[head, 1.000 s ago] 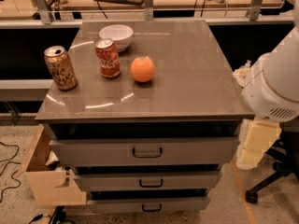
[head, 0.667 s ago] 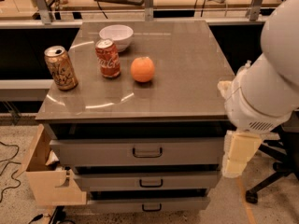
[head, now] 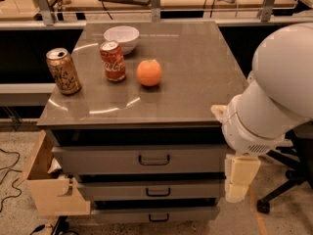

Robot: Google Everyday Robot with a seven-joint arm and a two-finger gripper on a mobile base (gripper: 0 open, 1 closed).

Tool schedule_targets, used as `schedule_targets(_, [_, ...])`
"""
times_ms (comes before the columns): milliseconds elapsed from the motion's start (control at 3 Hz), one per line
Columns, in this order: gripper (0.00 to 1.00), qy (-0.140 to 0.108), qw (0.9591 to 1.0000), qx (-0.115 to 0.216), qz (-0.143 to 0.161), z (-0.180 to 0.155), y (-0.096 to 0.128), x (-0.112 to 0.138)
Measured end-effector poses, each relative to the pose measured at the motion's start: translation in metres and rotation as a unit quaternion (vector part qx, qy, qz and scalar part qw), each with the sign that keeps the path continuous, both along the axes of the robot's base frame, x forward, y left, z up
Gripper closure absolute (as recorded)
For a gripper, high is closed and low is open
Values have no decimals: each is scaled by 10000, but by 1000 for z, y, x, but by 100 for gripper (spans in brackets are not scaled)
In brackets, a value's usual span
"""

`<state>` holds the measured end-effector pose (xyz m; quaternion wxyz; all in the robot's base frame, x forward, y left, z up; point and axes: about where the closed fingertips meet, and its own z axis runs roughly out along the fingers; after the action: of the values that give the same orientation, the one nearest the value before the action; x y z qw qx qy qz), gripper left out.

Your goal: Open top drawer

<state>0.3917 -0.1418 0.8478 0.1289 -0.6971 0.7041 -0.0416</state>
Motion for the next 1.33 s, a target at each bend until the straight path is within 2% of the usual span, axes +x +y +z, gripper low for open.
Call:
schedule_targets(333, [0, 175, 9995, 79, 242, -11, 3, -14])
schedule_targets(667, [0, 175, 9995, 79, 242, -11, 3, -14])
schedule_targets(1000, [0, 236, 9993, -82, 292, -22, 18, -7])
schedule_targets(1333, [0, 321, 9979, -357, 428, -50, 49, -6])
